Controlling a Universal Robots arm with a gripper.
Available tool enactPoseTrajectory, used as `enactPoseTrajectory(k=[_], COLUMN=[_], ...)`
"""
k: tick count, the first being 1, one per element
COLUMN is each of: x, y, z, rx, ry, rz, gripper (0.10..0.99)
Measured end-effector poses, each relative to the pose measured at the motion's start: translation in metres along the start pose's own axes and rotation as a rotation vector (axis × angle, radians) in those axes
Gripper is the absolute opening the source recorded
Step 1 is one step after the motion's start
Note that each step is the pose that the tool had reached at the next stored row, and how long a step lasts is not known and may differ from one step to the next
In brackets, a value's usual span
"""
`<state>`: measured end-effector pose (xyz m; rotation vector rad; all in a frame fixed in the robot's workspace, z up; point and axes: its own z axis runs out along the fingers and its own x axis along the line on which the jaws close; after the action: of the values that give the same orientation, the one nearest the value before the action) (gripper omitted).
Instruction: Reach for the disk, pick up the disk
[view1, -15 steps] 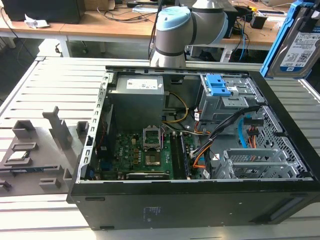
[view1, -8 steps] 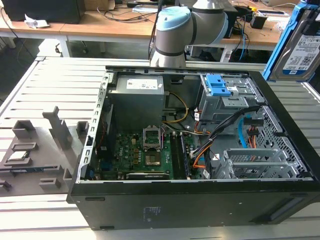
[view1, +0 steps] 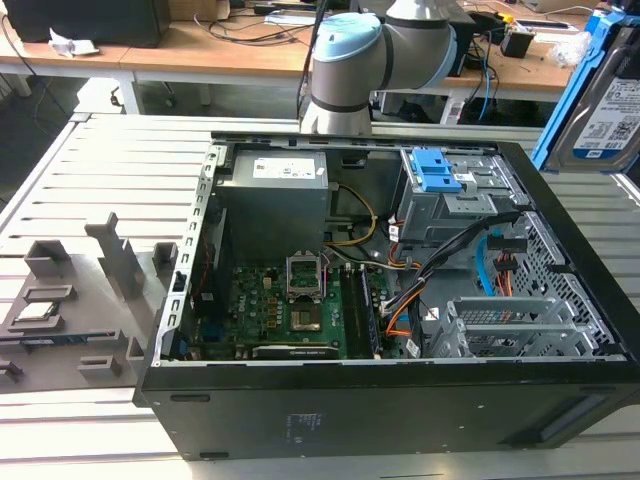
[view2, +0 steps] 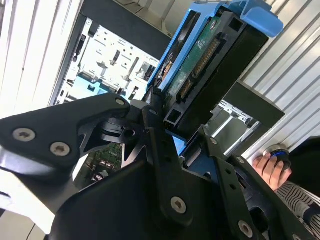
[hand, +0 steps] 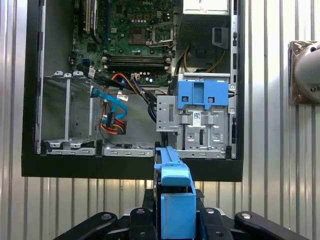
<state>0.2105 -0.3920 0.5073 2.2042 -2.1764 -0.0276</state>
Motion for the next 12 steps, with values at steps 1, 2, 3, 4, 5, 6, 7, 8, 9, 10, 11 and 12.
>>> enactPoseTrajectory(k=[1,2,3,4,5,6,7,8,9,10,11,12], x=[0.0028,0.0044,0.0073,0.0102,0.0132,0.0148,0.0174,0.0203,0.0233,0.0256,0.0276,0.0315], y=[0.0,0.0,0.0001,0.0001,0.0002,0.0002,0.0002,0.0003,0.0003,0.0003,0.0004,0.0004], z=[0.0,0.0001,0.0002,0.0002,0.0003,0.0003,0.0004,0.0005,0.0005,0.0006,0.0007,0.0008], rx=[0.0,0.0,0.0,0.0,0.0,0.0,0.0,0.0,0.0,0.0,0.0,0.0], ry=[0.0001,0.0001,0.0,0.0,0.0,0.0,0.0001,0.0,0.0,-0.0001,0.0,0.0], rz=[0.0,0.0,0.0,0.0,0.0,0.0,0.0,0.0,0.0,0.0,0.0,0.0], gripper=[0.365,0.365,0.365,0.365,0.365,0.365,0.365,0.365,0.365,0.365,0.365,0.365])
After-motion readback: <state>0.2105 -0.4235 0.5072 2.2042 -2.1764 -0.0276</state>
